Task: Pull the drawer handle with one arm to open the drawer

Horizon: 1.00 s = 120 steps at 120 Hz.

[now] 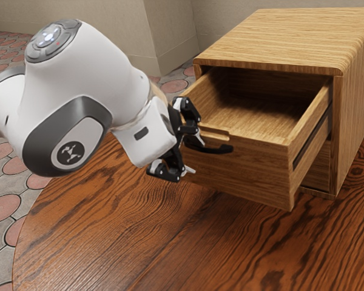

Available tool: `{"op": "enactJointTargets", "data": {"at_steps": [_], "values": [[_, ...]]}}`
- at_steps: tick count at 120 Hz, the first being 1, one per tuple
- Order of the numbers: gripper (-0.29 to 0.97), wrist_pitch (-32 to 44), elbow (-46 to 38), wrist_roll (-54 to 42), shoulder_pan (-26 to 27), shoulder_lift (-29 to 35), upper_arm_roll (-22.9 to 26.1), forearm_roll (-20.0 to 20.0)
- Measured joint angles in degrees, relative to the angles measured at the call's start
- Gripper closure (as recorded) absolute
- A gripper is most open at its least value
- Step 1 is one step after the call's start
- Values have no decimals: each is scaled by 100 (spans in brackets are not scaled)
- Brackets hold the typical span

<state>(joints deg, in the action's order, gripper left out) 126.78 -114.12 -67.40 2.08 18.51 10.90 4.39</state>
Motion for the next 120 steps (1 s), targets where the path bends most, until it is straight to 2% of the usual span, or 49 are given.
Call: {"op": "enactJointTargets", "data": {"at_steps": [17, 42, 53, 96, 120], "values": [[22, 2, -114, 51, 5, 72, 0, 4], [23, 6, -318, 116, 76, 334, -2, 5], [13, 5, -411, 142, 90, 390, -7, 8], [22, -35, -694, 240, 254, 670, -16, -1], [21, -127, -706, 296, 314, 701, -26, 0]]}}
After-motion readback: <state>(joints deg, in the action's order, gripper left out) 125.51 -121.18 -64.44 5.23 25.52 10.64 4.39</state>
